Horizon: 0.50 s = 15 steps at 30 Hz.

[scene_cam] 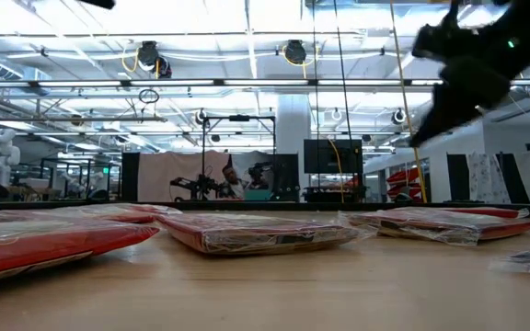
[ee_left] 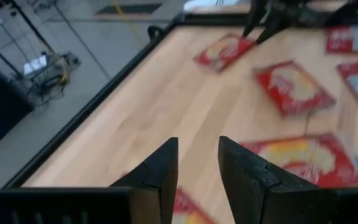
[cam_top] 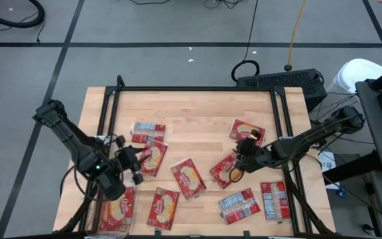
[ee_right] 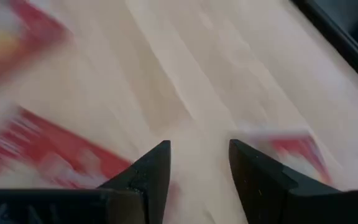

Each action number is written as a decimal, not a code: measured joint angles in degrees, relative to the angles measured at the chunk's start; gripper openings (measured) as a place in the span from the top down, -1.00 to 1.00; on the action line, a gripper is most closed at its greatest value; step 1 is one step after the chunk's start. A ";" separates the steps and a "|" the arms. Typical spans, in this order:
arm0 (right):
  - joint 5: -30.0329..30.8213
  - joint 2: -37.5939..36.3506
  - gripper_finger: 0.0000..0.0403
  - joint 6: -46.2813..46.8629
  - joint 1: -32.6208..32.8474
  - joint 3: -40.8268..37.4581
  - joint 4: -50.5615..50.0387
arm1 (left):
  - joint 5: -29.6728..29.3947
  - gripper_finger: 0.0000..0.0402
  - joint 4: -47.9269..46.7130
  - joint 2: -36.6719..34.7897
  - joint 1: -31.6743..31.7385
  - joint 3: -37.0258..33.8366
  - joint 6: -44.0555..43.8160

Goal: Sort popcorn bags into baskets
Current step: Put the popcorn bag into the transparent bin

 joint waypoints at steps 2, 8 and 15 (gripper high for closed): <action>-1.34 -0.02 0.22 0.42 -0.65 -0.04 -5.36 | -0.15 0.41 7.83 0.02 1.26 -2.44 5.24; -2.70 1.97 0.22 -5.05 -3.38 -0.73 -11.44 | 2.78 0.41 31.58 0.04 4.84 -10.36 20.21; -3.05 3.21 0.22 -16.43 -9.70 -5.50 1.17 | 5.87 0.41 46.70 0.04 8.37 -15.06 29.34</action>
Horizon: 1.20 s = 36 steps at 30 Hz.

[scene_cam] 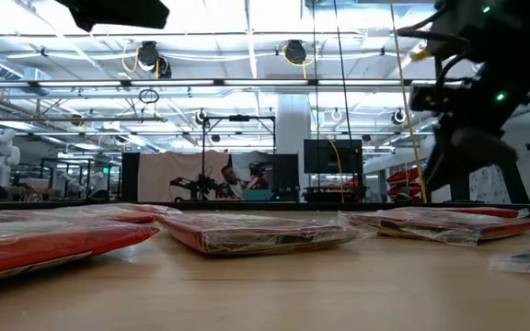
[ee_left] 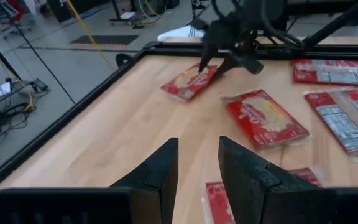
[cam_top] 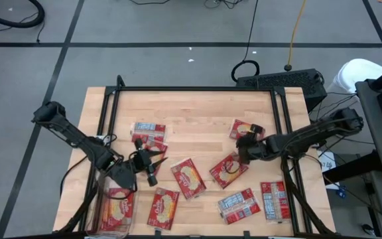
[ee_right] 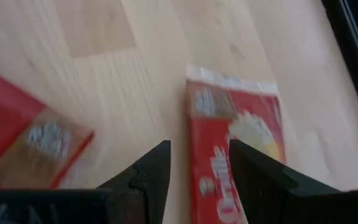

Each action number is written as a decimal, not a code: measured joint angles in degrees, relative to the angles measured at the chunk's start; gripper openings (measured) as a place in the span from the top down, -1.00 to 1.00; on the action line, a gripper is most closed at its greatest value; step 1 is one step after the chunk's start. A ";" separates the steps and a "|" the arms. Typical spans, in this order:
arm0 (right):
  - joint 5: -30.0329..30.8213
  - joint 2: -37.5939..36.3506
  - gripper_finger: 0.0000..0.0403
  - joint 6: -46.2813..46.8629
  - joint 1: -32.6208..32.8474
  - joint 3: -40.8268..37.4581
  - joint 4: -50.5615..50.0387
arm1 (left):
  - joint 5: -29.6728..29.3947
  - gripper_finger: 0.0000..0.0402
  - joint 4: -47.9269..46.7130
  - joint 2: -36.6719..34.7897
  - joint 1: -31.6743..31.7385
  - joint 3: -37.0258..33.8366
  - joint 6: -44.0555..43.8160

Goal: Sort popcorn bags into baskets
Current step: Put the popcorn bag into the transparent bin

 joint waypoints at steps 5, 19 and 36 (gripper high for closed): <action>-1.24 -0.02 0.22 -10.18 -3.87 -4.70 15.88 | 2.58 0.41 1.09 0.00 2.26 -0.21 1.68; -7.10 9.09 0.12 -19.54 -11.13 -5.84 26.58 | 4.66 0.41 0.89 0.00 4.78 -0.21 2.30; -6.06 14.67 0.67 -15.08 -13.90 -5.67 30.72 | 6.02 0.41 0.78 0.00 4.75 -0.21 2.81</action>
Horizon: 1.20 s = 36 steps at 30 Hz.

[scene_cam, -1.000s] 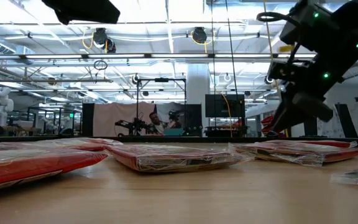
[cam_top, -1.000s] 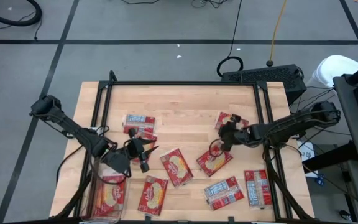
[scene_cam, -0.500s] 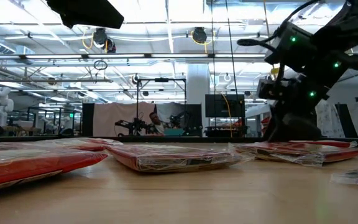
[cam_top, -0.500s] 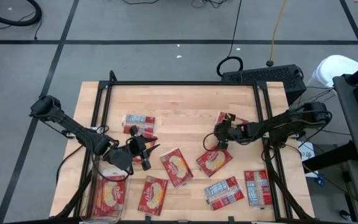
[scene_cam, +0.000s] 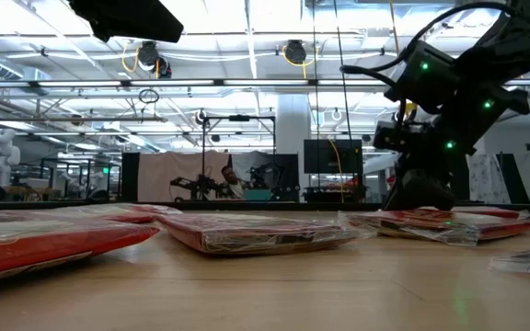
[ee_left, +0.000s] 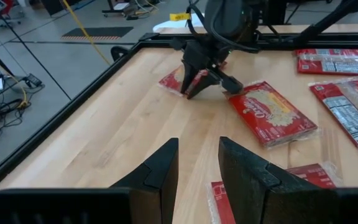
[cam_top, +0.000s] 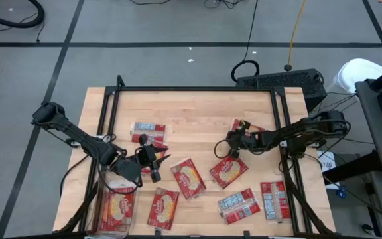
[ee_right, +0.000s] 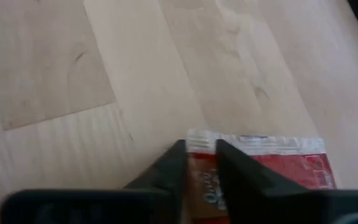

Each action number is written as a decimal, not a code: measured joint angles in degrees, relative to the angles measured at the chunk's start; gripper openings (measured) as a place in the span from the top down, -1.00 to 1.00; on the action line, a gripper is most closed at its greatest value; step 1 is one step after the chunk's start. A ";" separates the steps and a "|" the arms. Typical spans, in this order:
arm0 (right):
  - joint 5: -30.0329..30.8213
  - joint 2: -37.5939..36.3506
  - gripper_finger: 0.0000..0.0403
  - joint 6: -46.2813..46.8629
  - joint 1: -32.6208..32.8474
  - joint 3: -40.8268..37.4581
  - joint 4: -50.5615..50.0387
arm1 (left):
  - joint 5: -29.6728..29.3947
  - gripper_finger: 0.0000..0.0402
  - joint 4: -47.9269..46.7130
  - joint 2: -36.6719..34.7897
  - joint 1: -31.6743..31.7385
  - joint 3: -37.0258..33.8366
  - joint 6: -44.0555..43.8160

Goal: Sort popcorn bags into baskets
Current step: Put the popcorn bag into the transparent bin

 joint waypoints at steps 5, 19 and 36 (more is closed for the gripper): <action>-3.08 0.12 0.95 0.32 0.45 -0.20 4.33 | 0.02 0.41 -0.38 0.59 0.24 0.00 -0.05; -19.34 0.17 1.00 -3.67 12.81 1.81 23.56 | 1.73 0.41 4.54 7.97 4.81 -0.02 1.81; -23.66 0.11 1.00 -2.56 18.75 2.03 29.49 | 19.75 -0.04 38.45 28.15 7.14 0.11 18.38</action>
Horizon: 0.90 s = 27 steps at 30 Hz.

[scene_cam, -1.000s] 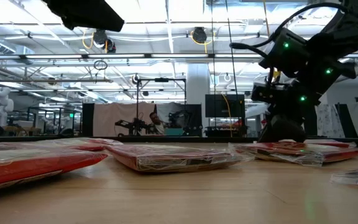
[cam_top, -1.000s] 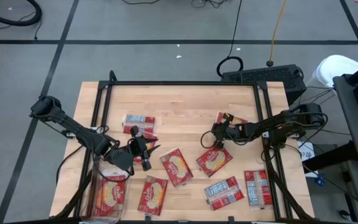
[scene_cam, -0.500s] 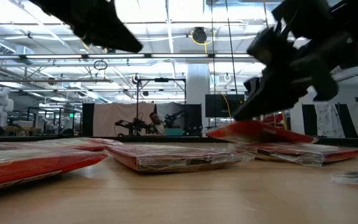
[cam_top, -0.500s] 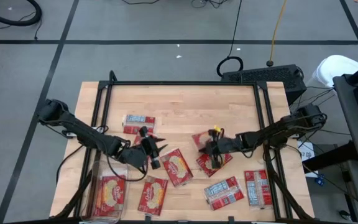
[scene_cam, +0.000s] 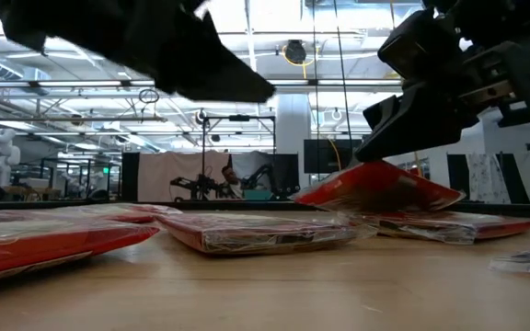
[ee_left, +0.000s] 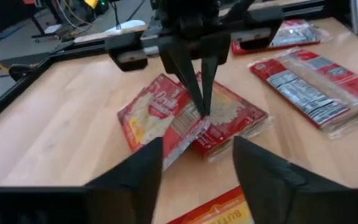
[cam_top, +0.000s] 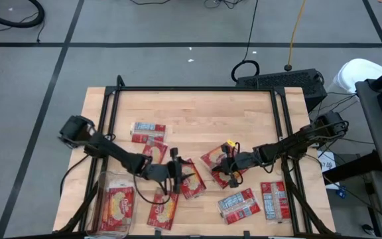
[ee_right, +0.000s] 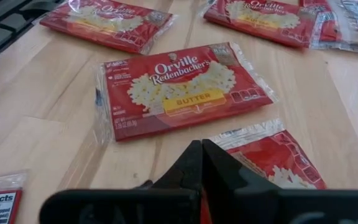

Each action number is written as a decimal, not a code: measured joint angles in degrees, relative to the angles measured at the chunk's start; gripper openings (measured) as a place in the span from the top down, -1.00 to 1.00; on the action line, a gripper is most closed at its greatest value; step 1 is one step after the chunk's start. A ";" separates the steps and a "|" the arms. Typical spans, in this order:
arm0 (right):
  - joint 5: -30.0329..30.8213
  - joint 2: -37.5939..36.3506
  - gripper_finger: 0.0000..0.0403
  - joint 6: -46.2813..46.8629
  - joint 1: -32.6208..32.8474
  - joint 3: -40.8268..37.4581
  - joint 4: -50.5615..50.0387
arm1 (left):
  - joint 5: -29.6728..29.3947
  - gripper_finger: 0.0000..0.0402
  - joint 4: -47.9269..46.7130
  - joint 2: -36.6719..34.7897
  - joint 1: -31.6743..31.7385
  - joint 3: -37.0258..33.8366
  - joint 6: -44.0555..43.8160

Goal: Sort popcorn bags into baskets
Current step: Put the popcorn bag into the transparent bin

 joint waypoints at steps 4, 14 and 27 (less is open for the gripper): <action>0.01 0.00 1.00 -0.17 0.00 0.00 1.41 | -0.03 -0.29 5.35 5.54 0.69 0.69 2.59; 0.01 -0.02 1.00 -0.08 0.00 0.00 2.87 | -0.21 -0.19 -0.16 16.18 4.50 12.13 11.17; 0.11 -0.04 1.00 -0.13 -0.04 0.00 7.86 | -0.65 0.43 -4.64 17.33 7.44 14.51 14.09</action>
